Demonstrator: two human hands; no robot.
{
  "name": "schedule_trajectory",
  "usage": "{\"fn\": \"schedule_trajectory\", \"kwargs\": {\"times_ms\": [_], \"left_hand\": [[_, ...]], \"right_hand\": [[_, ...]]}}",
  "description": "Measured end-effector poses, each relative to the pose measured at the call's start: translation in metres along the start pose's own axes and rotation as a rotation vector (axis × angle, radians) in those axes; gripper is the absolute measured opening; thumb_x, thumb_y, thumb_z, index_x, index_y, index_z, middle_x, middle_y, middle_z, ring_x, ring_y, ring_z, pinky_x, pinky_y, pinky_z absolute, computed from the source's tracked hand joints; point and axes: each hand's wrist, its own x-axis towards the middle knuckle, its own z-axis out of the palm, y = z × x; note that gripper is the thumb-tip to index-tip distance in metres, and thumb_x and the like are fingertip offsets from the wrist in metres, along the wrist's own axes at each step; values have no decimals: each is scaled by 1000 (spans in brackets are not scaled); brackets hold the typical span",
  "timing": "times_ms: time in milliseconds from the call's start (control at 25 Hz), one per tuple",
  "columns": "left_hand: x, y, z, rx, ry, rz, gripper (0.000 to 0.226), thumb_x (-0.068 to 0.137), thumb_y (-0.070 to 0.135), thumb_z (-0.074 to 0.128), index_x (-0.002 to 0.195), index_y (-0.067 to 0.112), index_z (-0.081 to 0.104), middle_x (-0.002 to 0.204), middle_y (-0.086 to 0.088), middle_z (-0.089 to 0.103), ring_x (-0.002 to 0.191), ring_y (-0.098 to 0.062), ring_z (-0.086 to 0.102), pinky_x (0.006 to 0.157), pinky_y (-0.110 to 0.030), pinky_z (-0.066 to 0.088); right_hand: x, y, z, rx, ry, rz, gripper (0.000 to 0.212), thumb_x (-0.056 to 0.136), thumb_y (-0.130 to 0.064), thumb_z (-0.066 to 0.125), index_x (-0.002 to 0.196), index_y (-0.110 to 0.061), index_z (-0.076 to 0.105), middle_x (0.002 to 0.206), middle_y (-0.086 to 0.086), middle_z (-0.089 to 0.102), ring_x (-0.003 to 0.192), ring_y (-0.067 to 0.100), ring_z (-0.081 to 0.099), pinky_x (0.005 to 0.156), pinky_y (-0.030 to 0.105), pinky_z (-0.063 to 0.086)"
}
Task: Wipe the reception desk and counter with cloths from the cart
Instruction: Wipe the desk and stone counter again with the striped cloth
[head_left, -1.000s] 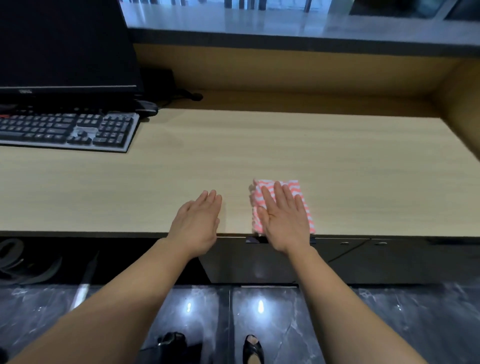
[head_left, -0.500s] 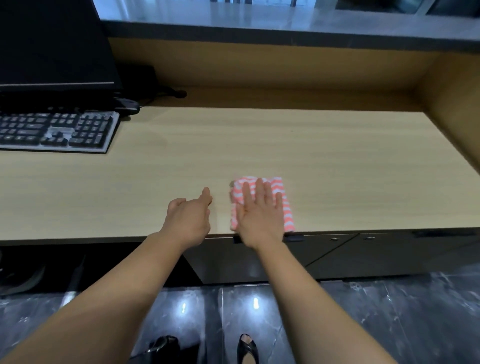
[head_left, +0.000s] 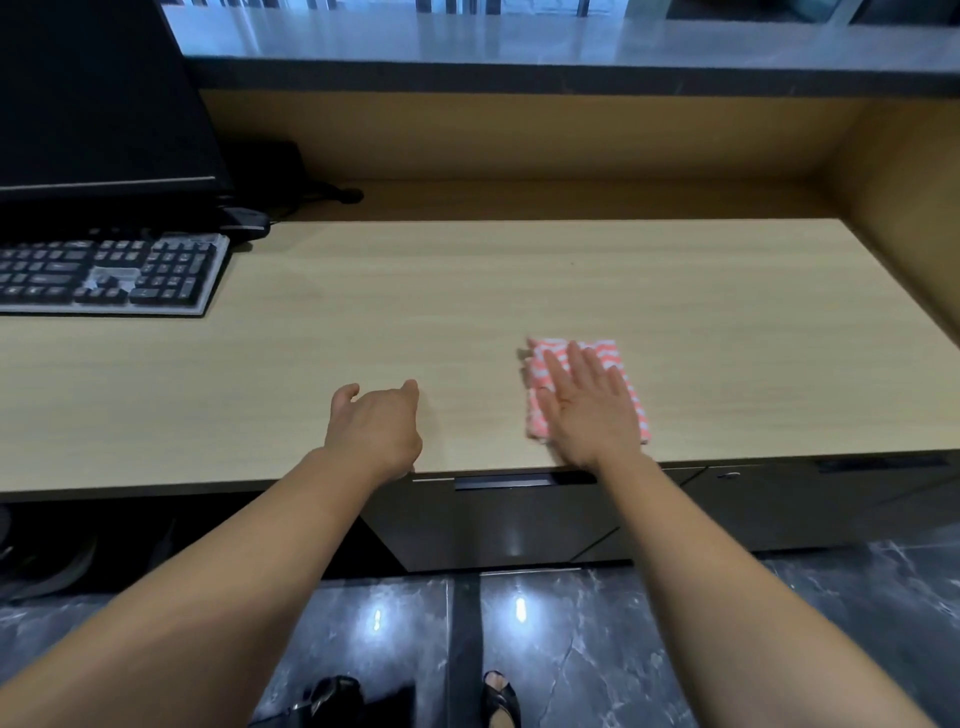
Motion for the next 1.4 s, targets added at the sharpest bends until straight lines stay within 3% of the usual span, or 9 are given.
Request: {"fn": "schedule_trajectory", "kwargs": {"times_ms": [160, 320, 440, 600, 760, 920, 1080, 1280, 1400], "left_hand": [[-3, -12, -4, -111, 54, -14, 43, 95, 14, 32, 137, 23, 41, 106, 5, 67, 110, -20, 57, 113, -37, 10], [-14, -31, -19, -189, 130, -46, 38, 100, 19, 32, 136, 21, 45, 110, -1, 67, 111, -23, 57, 110, -32, 16], [-27, -48, -26, -196, 143, -70, 43, 102, 24, 32, 145, 25, 36, 123, 0, 63, 121, -22, 52, 110, -30, 18], [-46, -71, -30, -140, 129, -95, 36, 101, 24, 35, 135, 21, 45, 118, 0, 65, 116, -22, 56, 100, -30, 27], [-60, -79, -42, -114, 96, -109, 38, 101, 27, 36, 137, 20, 43, 125, -2, 62, 120, -23, 53, 99, -31, 28], [-66, -72, -54, -86, 67, -66, 37, 100, 25, 36, 137, 18, 42, 118, -3, 64, 115, -26, 55, 101, -31, 28], [-62, -44, -67, -67, 64, 32, 31, 99, 22, 34, 128, 18, 45, 102, 0, 60, 91, -25, 52, 105, -34, 24], [-58, -18, -106, -92, 128, 98, 41, 102, 22, 31, 142, 21, 36, 135, -2, 54, 125, -22, 47, 114, -36, 14], [-57, -12, -138, -75, 167, 88, 38, 102, 20, 31, 140, 21, 37, 135, -3, 54, 125, -24, 45, 113, -36, 15]], "right_hand": [[10, 31, -9, 58, 3, 185, 53, 104, -40, 17, 155, -29, 6, 163, 3, -3, 150, 22, -5, 121, 42, 0], [17, -11, -2, 90, 45, 251, 53, 104, -35, 22, 155, -27, 10, 163, 5, -2, 150, 25, -5, 120, 45, -2], [22, -83, 12, 87, 96, 29, 52, 102, -34, 30, 152, -26, 20, 163, 6, 6, 150, 25, 1, 119, 45, 1], [6, -183, 27, 103, 35, -296, 63, 91, -24, 53, 149, -15, 28, 161, 9, 15, 149, 26, 9, 118, 43, 6], [1, -196, 23, 44, 35, -480, 62, 83, -17, 65, 139, -6, 42, 153, 14, 33, 142, 29, 29, 110, 41, 25], [1, -136, -3, -56, 23, -320, 59, 89, -14, 57, 144, -9, 36, 149, 10, 37, 138, 25, 35, 102, 36, 35], [-6, -105, -63, -65, -101, -64, 43, 89, -12, 55, 132, -13, 52, 133, 6, 57, 123, 24, 53, 100, 31, 40], [-18, -96, -109, 67, 31, 45, 48, 86, -9, 59, 132, -23, 56, 132, -4, 60, 116, 16, 58, 78, 22, 39], [-15, -91, -139, 92, 109, 65, 56, 91, -14, 60, 142, -32, 45, 128, -4, 62, 112, 18, 60, 70, 22, 37]]}}
